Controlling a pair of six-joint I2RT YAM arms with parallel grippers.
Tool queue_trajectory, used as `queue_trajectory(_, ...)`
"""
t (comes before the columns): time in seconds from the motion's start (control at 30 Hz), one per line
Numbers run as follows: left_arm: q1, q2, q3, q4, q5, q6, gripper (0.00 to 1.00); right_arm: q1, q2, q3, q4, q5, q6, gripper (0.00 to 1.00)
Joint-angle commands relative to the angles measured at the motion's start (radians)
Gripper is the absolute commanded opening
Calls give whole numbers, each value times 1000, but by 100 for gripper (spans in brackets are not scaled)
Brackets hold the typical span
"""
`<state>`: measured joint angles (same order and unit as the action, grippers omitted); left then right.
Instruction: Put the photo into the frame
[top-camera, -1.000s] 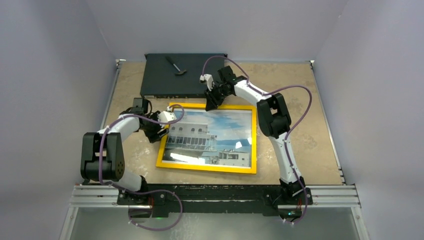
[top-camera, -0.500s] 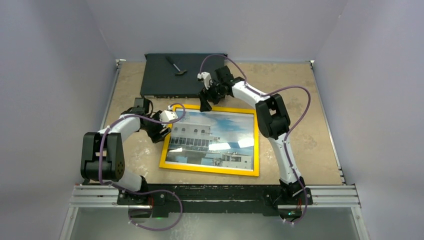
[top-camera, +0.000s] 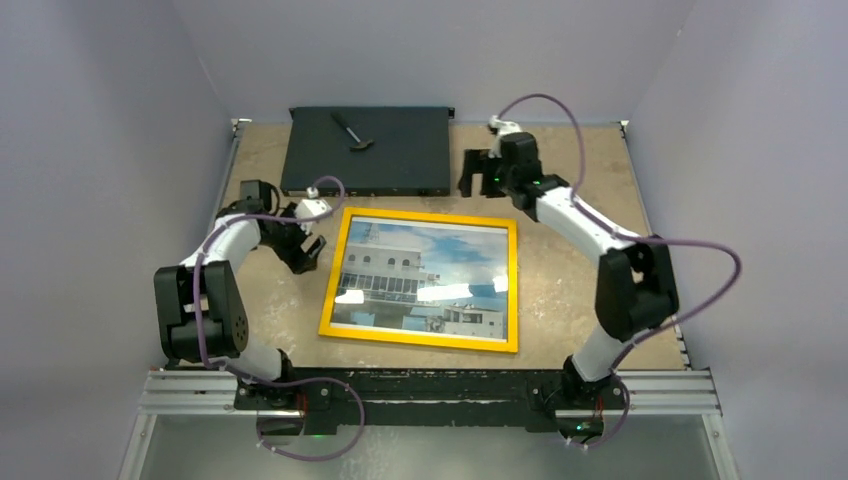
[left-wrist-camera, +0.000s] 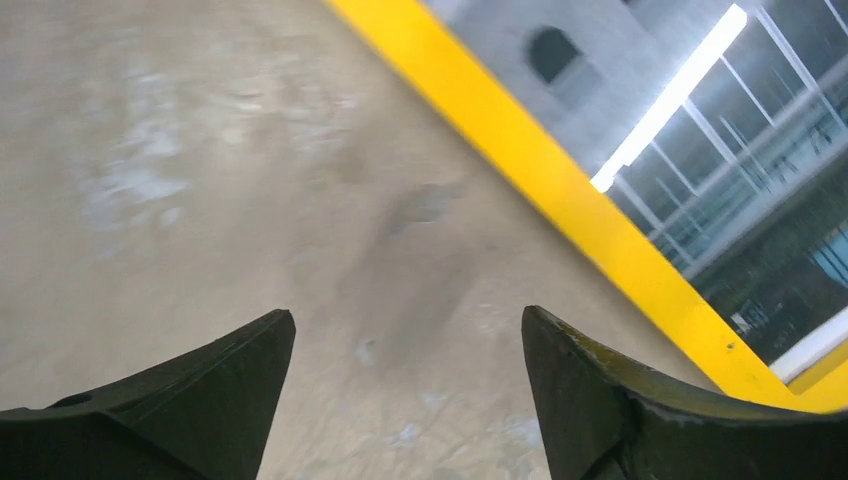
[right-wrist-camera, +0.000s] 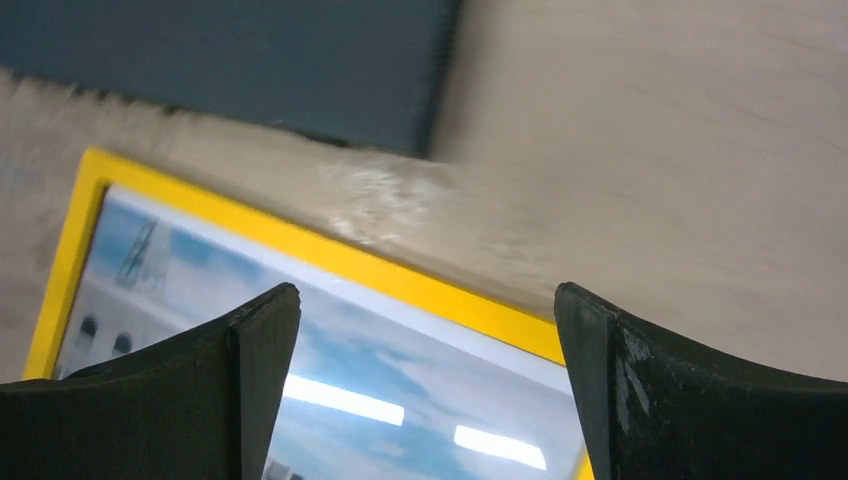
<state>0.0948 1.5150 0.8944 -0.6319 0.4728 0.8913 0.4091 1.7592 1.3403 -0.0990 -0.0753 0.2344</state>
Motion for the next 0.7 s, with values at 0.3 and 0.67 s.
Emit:
queue_trajectory(0.3, 166, -35, -68, 588, 74, -694, 96, -196, -392, -707, 718, 618, 101, 99)
queue_trajectory(0.67, 147, 55, -372, 1341, -14, -965, 99, -353, -311, -717, 838, 645, 153, 99)
